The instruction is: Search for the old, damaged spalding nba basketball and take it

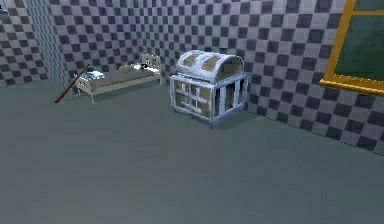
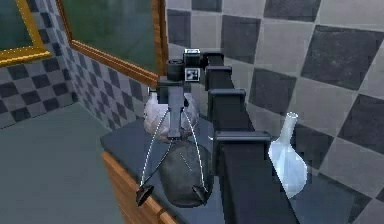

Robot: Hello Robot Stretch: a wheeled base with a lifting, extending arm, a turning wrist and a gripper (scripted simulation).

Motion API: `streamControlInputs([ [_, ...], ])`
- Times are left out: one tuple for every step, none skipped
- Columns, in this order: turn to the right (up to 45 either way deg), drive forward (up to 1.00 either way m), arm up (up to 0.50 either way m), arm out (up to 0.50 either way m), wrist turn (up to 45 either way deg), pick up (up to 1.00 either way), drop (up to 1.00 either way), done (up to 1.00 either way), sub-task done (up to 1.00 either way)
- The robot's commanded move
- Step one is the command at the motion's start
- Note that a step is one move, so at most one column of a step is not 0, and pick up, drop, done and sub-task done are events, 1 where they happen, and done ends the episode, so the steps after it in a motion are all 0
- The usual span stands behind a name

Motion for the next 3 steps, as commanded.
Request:
streamControlInputs([
  [0.0, 0.0, 0.0, 0.0, 45.0, 0.0, 0.0, 0.0, 0.0],
  [0.0, 0.0, 0.0, 0.0, 45.0, 0.0, 0.0, 0.0, 0.0],
  [0.0, 0.0, 0.0, 0.0, 45.0, 0.0, 0.0, 0.0, 0.0],
])
